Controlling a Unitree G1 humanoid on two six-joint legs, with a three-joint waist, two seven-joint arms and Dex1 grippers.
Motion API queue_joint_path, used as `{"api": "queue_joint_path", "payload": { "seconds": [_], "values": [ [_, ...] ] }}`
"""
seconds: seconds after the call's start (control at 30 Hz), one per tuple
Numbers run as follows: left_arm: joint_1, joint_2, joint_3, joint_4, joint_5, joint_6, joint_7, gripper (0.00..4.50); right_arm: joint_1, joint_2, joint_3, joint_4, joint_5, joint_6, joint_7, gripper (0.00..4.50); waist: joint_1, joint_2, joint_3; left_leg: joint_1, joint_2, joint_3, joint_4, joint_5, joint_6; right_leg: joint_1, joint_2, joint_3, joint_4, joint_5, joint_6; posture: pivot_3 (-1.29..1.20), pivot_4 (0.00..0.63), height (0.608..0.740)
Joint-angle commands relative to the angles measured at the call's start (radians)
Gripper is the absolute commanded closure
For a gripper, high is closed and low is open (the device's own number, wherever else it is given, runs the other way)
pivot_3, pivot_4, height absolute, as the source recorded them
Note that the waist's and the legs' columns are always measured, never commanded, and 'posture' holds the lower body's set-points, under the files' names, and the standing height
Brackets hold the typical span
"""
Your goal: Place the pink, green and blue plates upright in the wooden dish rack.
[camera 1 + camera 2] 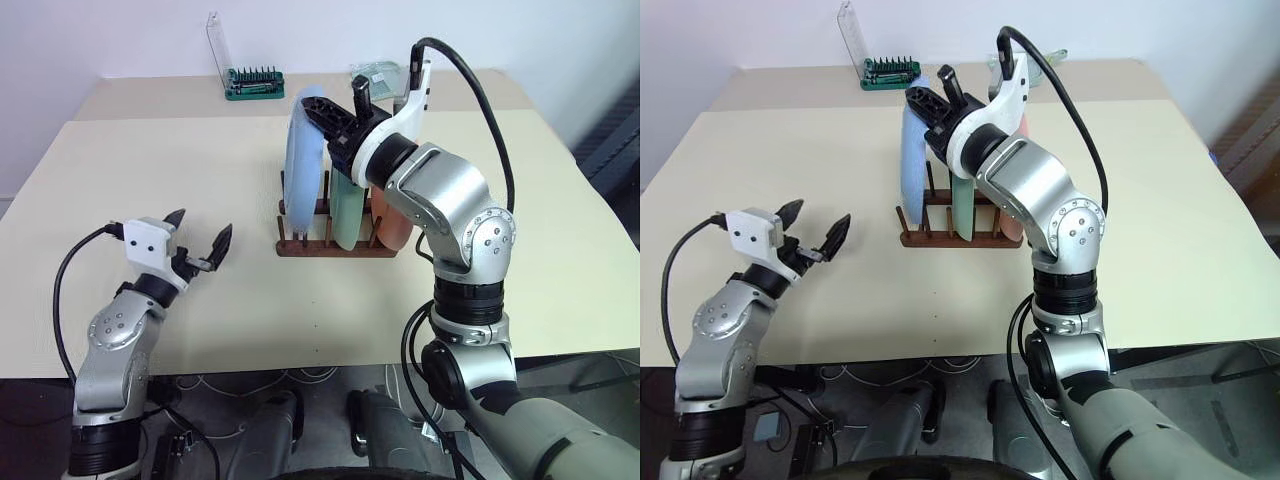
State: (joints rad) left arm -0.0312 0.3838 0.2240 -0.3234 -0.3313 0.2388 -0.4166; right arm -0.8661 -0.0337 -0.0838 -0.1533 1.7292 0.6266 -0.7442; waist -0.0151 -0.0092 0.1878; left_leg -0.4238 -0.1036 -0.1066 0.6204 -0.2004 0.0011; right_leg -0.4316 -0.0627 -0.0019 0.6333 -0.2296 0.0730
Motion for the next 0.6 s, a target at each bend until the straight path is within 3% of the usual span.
{"api": "queue_joint_path", "payload": {
  "seconds": [0.03,0.17,0.37,0.6],
  "values": [
    [0.035,0.036,-0.001,-0.070,-0.058,0.033,-0.066,0.00,-0.033,0.010,-0.003,-0.023,0.001,-0.002,0.005,2.08,-0.002,0.000,0.000,0.000,0.000,0.000,0.000,0.000,0.000,0.000,0.000,0.000,0.000,0.000,0.000,0.00,0.150,0.735],
    [0.075,0.076,-0.018,-0.097,-0.083,0.068,-0.120,0.00,-0.035,0.009,-0.002,-0.023,0.001,0.002,0.005,0.09,-0.003,0.001,0.000,0.000,0.000,0.000,-0.002,0.000,0.000,0.000,0.000,0.000,-0.001,0.000,0.000,0.00,0.150,0.735],
    [0.074,0.074,-0.017,-0.100,-0.083,0.077,-0.117,0.00,-0.043,0.006,-0.002,-0.023,-0.009,0.006,0.022,0.03,-0.001,0.001,0.000,0.000,0.000,0.000,-0.003,0.000,0.000,-0.001,0.000,0.000,-0.001,-0.001,-0.001,0.00,0.150,0.735],
    [0.070,0.071,-0.026,-0.098,-0.084,0.079,-0.116,0.00,-0.107,-0.058,-0.010,-0.029,-0.051,0.053,0.160,0.03,-0.001,0.002,0.000,0.000,0.000,0.000,-0.005,0.000,0.000,-0.001,0.000,0.000,-0.002,-0.001,-0.001,0.00,0.150,0.735]
  ]
}}
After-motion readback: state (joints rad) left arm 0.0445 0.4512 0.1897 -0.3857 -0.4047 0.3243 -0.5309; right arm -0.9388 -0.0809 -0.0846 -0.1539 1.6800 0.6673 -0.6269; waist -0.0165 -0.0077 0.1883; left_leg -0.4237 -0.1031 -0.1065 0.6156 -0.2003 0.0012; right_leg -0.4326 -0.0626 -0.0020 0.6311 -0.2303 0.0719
